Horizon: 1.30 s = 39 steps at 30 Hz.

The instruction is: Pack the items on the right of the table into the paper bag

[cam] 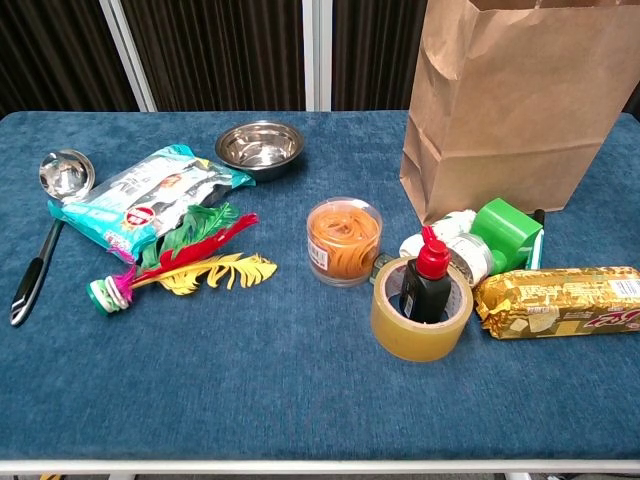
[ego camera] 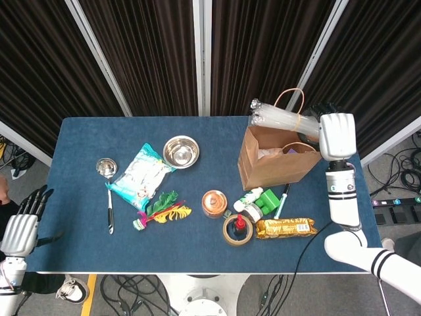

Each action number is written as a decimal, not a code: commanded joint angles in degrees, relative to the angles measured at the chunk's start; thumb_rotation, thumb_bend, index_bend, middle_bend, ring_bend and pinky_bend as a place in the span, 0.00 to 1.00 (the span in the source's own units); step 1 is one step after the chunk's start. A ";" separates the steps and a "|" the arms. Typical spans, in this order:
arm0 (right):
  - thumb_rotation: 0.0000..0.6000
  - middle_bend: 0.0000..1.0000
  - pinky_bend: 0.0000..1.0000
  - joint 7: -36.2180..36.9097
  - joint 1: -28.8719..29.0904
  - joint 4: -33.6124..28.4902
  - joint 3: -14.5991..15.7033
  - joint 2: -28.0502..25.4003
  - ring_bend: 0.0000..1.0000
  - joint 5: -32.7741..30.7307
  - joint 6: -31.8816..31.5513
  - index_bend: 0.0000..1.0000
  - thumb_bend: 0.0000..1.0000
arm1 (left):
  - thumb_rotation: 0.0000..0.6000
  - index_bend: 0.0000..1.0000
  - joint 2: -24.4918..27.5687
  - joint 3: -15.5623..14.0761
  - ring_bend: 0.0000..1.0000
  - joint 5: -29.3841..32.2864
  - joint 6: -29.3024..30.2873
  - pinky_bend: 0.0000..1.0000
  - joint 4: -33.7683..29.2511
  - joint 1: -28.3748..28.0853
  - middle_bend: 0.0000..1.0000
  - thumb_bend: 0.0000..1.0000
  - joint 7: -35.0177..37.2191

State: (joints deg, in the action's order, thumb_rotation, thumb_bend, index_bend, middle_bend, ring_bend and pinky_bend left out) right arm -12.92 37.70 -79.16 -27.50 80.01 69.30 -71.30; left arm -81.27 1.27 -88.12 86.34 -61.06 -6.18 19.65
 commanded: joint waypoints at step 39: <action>1.00 0.41 0.33 19.75 3.62 8.61 5.54 3.80 0.25 1.71 6.74 0.37 0.00 | 1.00 0.08 -0.64 0.05 0.02 0.26 -0.59 0.15 2.82 -0.25 0.12 0.17 1.66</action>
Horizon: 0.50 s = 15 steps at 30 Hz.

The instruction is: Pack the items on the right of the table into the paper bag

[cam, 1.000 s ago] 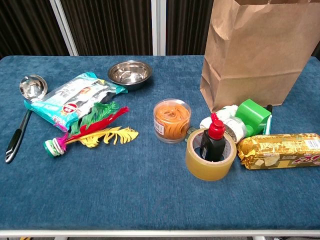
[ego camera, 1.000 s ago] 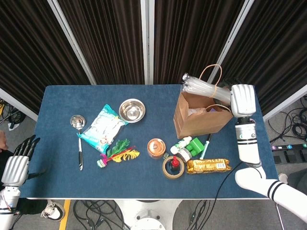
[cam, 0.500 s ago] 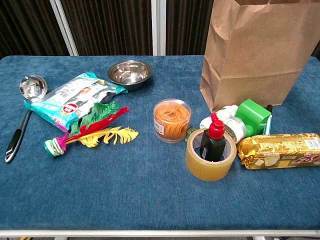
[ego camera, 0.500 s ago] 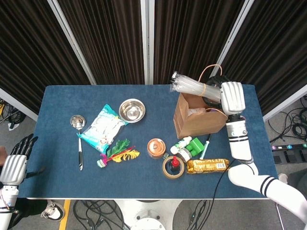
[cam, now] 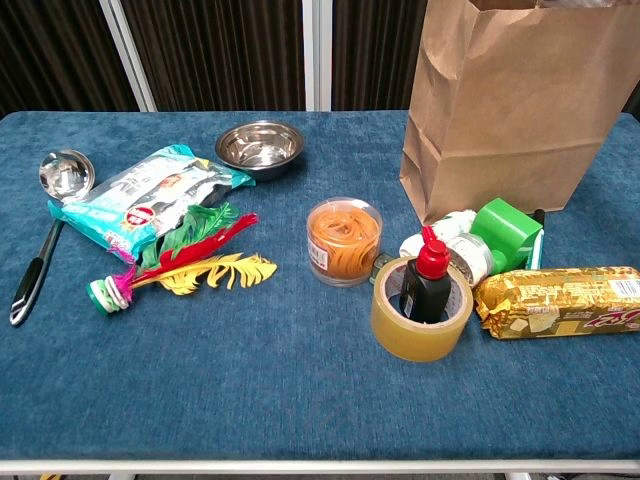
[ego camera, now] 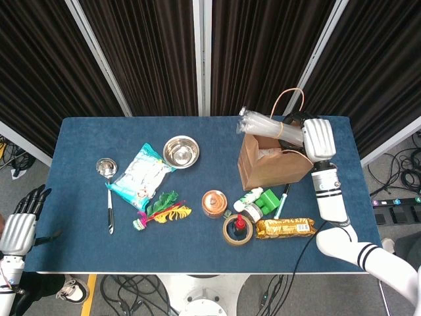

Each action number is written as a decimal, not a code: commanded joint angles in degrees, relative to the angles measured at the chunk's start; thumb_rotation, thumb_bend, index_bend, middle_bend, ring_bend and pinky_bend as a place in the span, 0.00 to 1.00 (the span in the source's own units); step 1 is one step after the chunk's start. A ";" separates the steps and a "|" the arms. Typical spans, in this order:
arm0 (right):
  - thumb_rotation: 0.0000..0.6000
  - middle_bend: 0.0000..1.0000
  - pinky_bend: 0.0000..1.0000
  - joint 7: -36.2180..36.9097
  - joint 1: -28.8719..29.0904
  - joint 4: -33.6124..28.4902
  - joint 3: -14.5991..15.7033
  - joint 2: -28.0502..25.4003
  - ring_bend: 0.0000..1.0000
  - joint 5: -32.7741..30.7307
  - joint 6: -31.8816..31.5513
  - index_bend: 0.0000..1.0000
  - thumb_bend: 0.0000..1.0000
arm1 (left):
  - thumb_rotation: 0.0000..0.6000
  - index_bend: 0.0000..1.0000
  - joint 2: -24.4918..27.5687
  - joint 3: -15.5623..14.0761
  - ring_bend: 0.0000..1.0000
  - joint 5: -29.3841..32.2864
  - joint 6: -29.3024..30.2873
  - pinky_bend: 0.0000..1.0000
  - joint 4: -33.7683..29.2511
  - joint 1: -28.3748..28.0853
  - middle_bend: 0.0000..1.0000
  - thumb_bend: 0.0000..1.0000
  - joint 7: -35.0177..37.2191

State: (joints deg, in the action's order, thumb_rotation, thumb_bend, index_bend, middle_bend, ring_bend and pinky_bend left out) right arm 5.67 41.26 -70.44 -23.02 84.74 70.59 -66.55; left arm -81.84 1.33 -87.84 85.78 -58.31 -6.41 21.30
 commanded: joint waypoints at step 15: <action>1.00 0.23 0.08 6.07 -0.21 -6.68 -0.18 -5.56 0.03 5.83 -3.20 0.14 0.00 | 1.00 0.08 0.29 0.00 0.02 -0.32 0.12 0.15 -0.87 -0.28 0.12 0.17 -0.65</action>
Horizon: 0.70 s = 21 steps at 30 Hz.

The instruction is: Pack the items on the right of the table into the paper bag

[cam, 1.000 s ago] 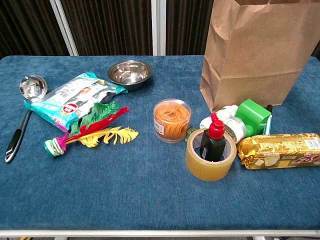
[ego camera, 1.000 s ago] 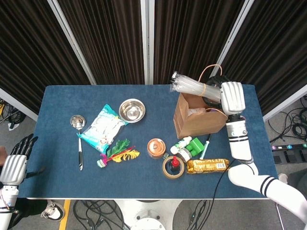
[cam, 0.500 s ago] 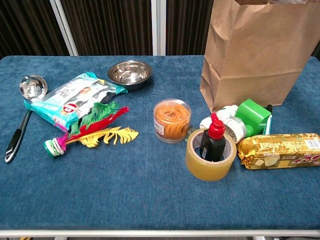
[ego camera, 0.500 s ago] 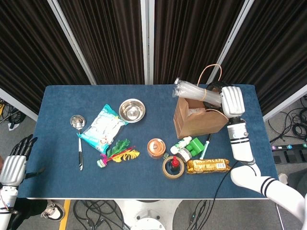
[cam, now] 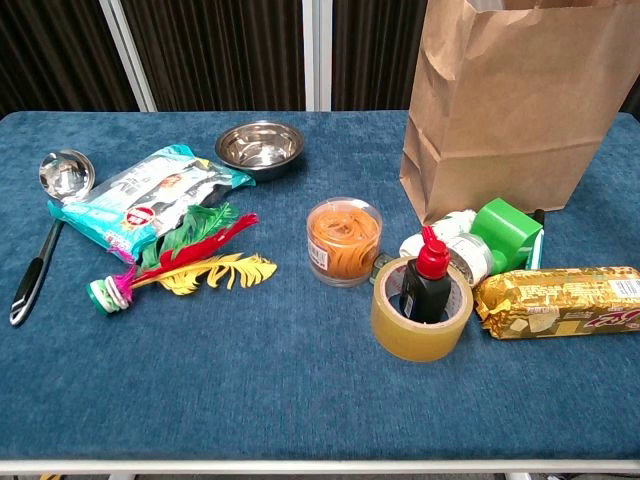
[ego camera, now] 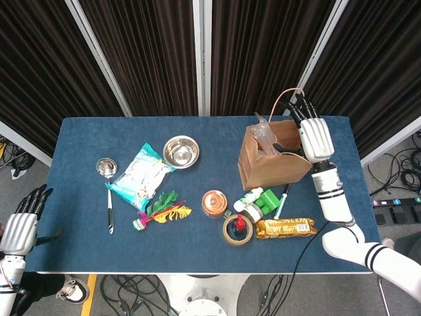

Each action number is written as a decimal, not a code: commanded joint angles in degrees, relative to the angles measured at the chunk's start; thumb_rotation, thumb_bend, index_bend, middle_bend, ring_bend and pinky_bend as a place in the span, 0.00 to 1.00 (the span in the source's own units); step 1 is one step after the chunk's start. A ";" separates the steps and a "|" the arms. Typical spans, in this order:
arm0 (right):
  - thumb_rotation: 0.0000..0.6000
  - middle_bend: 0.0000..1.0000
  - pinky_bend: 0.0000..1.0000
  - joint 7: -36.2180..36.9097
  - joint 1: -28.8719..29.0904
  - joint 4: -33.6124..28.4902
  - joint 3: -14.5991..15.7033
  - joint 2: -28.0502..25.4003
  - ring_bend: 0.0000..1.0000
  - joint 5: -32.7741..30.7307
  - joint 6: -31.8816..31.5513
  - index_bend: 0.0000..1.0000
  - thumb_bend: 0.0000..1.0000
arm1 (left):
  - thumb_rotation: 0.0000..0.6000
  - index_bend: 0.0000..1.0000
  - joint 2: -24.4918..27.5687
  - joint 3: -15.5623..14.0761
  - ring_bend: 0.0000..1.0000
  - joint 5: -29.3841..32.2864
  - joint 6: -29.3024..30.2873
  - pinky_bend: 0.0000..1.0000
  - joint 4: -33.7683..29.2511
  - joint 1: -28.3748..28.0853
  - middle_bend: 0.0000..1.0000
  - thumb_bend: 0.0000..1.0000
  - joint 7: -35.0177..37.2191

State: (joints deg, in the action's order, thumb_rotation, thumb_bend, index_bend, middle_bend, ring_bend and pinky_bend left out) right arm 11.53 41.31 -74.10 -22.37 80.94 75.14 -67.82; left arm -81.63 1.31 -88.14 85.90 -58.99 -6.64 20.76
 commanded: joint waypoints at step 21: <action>1.00 0.27 0.16 -16.49 -8.04 -31.20 16.83 -15.98 0.13 19.51 -2.12 0.26 0.00 | 1.00 0.09 0.33 -0.08 0.02 -0.66 0.99 0.15 -2.76 -0.08 0.12 0.17 -1.32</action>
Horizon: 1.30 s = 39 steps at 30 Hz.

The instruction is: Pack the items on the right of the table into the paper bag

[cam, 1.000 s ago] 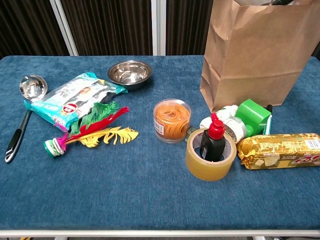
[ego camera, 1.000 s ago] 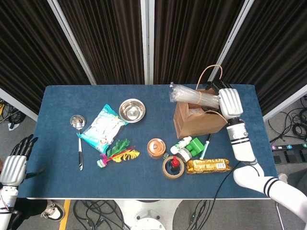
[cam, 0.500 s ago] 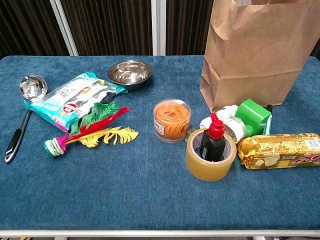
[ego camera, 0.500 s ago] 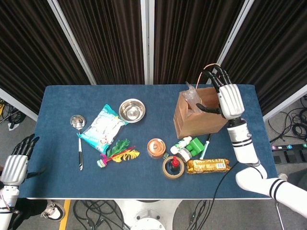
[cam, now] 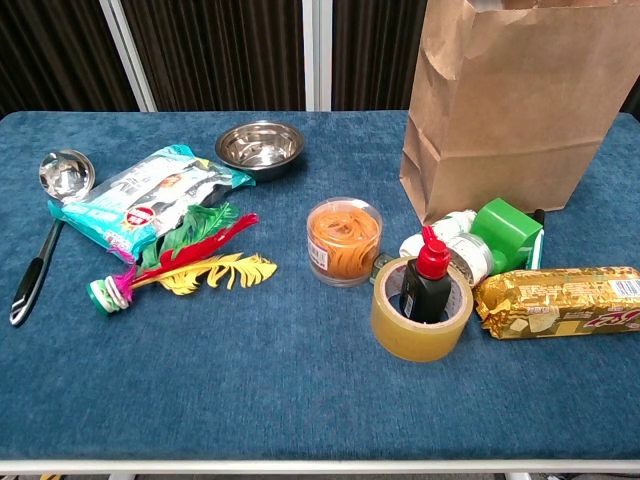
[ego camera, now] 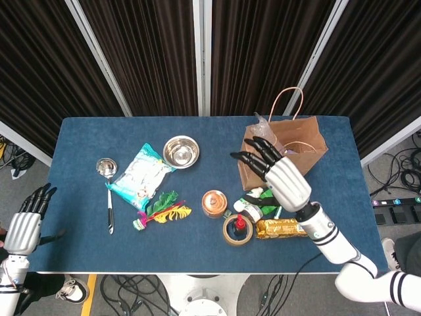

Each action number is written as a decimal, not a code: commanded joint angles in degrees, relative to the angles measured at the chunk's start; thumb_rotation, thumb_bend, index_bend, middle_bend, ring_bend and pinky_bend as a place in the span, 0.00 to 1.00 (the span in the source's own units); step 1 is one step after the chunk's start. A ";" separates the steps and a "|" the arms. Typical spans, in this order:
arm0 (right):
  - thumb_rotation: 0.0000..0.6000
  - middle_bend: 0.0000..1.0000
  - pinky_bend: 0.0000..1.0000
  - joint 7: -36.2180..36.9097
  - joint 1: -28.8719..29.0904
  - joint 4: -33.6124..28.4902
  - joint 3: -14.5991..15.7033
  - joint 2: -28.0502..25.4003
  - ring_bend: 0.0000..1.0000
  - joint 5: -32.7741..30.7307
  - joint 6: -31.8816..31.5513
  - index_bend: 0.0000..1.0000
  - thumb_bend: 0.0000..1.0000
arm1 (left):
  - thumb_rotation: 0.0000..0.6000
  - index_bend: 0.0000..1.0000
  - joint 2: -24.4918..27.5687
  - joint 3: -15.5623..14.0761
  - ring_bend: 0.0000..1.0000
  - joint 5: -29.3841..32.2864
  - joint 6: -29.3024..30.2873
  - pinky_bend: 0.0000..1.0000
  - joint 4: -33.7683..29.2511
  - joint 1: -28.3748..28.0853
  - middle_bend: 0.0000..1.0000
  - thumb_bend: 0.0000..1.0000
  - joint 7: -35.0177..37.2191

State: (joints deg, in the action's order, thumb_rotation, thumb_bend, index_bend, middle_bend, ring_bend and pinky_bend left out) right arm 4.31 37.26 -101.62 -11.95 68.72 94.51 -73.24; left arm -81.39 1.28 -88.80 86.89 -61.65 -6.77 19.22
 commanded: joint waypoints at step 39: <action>1.00 0.33 0.24 -23.30 -11.51 11.97 14.31 8.25 0.20 -9.37 12.10 0.35 0.00 | 1.00 0.09 -2.61 -0.53 0.02 0.29 -0.07 0.15 4.88 0.76 0.12 0.17 2.91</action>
State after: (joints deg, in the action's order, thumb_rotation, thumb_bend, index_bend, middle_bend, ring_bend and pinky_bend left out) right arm -18.88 25.85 -89.76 2.40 76.87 85.22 -61.04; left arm -83.96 0.76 -88.51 86.84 -56.80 -6.02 22.10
